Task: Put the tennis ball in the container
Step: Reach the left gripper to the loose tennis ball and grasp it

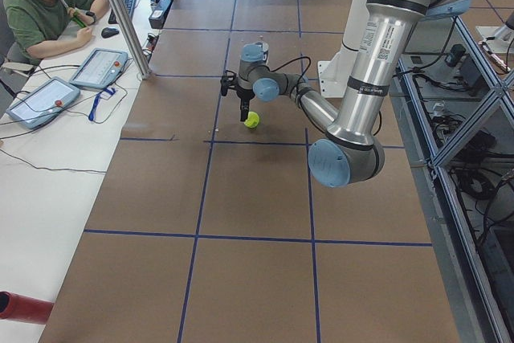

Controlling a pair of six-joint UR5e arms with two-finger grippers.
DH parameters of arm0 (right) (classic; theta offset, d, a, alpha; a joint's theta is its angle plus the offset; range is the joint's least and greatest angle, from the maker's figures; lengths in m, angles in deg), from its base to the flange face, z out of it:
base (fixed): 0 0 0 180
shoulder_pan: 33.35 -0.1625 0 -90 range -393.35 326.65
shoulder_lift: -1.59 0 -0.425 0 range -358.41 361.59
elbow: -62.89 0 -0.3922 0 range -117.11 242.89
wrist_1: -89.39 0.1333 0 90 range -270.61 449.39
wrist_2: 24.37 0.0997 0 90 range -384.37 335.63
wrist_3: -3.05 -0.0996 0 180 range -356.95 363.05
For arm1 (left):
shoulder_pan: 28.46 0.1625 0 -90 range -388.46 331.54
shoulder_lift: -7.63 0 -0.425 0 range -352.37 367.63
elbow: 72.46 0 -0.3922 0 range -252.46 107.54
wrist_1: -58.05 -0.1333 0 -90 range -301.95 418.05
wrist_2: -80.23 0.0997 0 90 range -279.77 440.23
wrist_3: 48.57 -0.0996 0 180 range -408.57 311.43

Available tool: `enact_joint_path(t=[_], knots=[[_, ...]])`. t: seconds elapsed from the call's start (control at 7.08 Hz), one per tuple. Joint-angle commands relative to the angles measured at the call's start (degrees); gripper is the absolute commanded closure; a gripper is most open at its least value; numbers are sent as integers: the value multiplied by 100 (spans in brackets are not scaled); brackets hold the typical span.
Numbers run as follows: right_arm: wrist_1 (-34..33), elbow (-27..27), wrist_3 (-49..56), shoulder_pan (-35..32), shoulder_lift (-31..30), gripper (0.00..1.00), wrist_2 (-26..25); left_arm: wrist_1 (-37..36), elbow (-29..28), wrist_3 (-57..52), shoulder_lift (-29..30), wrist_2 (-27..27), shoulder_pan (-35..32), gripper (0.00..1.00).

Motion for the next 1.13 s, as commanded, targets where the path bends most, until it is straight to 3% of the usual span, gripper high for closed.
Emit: enact_joint_path(t=[0.0, 0.71, 0.85, 0.99], knots=[[-4, 0, 0, 0, -4, 0, 0, 279, -224, 88, -37, 86, 155, 0], [5, 9, 0, 0, 4, 0, 0, 349, -453, 115, -46, 86, 384, 0], [-4, 0, 0, 0, 4, 0, 0, 349, -453, 123, -46, 77, 393, 24], [4, 0, 0, 0, -4, 0, 0, 349, -427, 106, -46, 68, 393, 65]])
